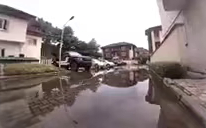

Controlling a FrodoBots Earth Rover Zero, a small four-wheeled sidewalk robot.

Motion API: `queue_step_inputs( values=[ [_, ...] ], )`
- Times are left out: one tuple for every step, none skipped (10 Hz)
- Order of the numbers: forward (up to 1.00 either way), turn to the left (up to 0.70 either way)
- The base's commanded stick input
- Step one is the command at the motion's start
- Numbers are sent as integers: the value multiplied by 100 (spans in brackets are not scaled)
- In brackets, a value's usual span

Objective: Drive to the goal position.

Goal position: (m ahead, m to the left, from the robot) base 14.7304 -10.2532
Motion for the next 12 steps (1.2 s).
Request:
queue_step_inputs(
  values=[
    [50,0],
    [50,0],
    [50,0],
    [50,0],
    [50,0],
    [50,0],
    [50,-27],
    [50,-50],
    [50,-50],
    [50,-50],
    [50,-7],
    [50,-2]
  ],
)
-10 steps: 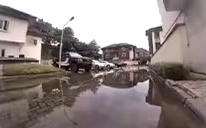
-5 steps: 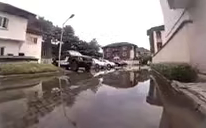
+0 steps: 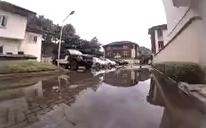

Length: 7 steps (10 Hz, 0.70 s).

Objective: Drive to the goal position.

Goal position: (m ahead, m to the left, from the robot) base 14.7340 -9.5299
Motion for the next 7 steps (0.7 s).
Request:
queue_step_inputs(
  values=[
    [50,0],
    [50,0],
    [50,0],
    [50,0],
    [50,0],
    [50,0],
    [50,0]
  ],
)
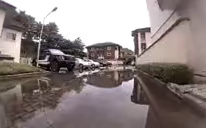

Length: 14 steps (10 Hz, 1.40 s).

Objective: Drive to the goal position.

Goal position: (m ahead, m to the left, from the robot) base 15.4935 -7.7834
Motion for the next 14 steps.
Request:
queue_step_inputs(
  values=[
    [50,0],
    [50,-18],
    [50,-44],
    [50,-5],
    [50,0],
    [50,0],
    [50,-2],
    [50,-36],
    [50,-50],
    [50,-50],
    [50,-22],
    [50,-3],
    [50,-1],
    [50,0]
  ],
)
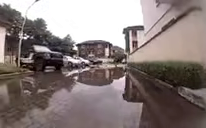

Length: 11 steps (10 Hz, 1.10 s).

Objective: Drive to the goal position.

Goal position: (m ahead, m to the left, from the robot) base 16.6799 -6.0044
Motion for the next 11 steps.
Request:
queue_step_inputs(
  values=[
    [50,0],
    [50,0],
    [50,-17],
    [50,-46],
    [50,-50],
    [50,-50],
    [50,-50],
    [50,-24],
    [50,0],
    [50,0],
    [50,0]
  ],
)
